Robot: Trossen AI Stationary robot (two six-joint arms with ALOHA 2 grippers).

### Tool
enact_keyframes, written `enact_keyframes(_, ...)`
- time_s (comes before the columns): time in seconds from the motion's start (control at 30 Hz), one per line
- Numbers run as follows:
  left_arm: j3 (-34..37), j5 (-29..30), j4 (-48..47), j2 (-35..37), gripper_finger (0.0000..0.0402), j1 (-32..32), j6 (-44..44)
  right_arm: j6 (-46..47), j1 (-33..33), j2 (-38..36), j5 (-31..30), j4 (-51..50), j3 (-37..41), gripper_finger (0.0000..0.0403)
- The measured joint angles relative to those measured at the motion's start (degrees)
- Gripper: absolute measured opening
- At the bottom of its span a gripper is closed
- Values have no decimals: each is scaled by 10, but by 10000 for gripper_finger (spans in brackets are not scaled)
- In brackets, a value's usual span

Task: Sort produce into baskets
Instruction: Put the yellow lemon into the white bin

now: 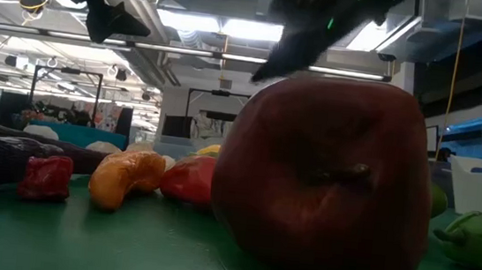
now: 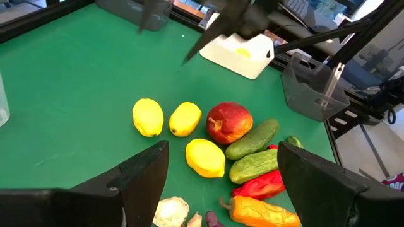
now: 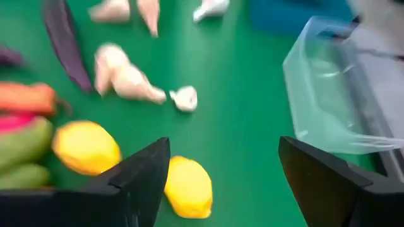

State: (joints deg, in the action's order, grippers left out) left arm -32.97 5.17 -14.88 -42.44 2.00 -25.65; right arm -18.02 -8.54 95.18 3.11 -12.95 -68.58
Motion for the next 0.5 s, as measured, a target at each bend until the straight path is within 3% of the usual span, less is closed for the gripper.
enact_keyframes(0.13, 0, 0, -2, 0, 290, 0, 0, -64, -5, 60, 15, 5, 0, 294)
enact_keyframes(0.5, 0, 2, -16, 0, 290, 0, 0, -84, -9, 137, 40, 23, -30, 294)
